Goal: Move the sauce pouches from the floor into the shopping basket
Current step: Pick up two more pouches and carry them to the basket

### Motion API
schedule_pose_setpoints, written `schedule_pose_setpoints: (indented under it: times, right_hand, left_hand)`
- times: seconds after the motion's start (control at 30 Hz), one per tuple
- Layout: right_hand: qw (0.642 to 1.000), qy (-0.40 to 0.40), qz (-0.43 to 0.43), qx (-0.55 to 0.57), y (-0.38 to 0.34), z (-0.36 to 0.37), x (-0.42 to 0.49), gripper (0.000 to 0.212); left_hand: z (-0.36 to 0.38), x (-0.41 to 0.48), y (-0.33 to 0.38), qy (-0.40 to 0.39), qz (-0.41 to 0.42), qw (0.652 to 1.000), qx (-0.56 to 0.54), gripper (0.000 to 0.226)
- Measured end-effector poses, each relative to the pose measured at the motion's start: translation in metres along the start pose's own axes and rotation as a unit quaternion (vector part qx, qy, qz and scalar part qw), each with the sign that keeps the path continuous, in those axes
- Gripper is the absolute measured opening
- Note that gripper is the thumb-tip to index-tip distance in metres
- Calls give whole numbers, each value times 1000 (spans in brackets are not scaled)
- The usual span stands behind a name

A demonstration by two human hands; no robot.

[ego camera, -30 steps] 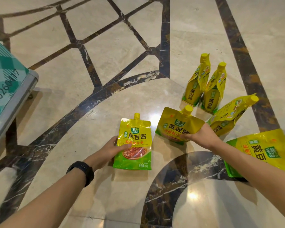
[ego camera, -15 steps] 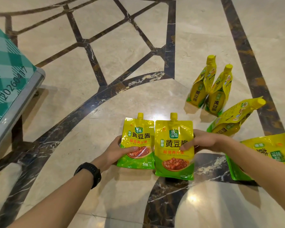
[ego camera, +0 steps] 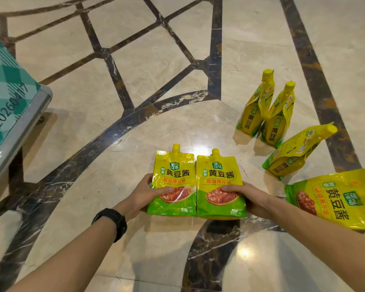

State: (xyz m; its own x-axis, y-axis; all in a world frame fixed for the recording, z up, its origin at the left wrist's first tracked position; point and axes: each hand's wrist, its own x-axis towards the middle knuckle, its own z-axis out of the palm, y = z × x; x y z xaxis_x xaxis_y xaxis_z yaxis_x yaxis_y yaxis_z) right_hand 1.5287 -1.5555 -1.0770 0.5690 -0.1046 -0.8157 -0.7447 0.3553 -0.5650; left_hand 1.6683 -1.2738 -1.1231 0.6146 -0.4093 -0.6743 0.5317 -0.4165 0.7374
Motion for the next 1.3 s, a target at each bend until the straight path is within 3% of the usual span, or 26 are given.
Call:
schedule_pose_setpoints:
  times: [0.13,0.27,0.4,0.47,0.57,0.73,0.8,0.97,1.17,1.3]
  right_hand:
    - [999,-20,-27,40,6,3,0,48]
    - [998,-7,-43,33,7,7,0,38]
    - [998,-5,-45,34,5,4,3,43]
    - [998,0,-48,39,8,3,5,50]
    - [997,15,-55,48,9,5,2,62]
    - [995,1,-85,51,-20,16,-36,55]
    - [994,-2,-101,49,-38,24,-66,61]
    - [993,-10,-104,60,-97,43,-181,65]
    - [992,-9,-83,91,-191,68,-378,109]
    - [989,-4,-103,106,-254,89,-531,114]
  left_hand:
    - [1,1,7,-3,-39,999,-21,80]
    - [5,1,7,-27,-59,995,-82,105]
    - [10,-6,7,-59,-62,988,-128,99]
    - [13,-9,5,-50,-53,989,-125,108]
    - [14,-14,8,-24,-41,990,-133,103]
    - [7,-53,24,-24,-33,984,-173,89]
    - [3,-85,46,-19,-21,983,-179,85]
    - [-6,-196,142,-7,16,987,-160,110]
    - [-11,-368,296,-20,15,987,-157,131]
    - [-11,-497,405,-27,22,989,-143,132]
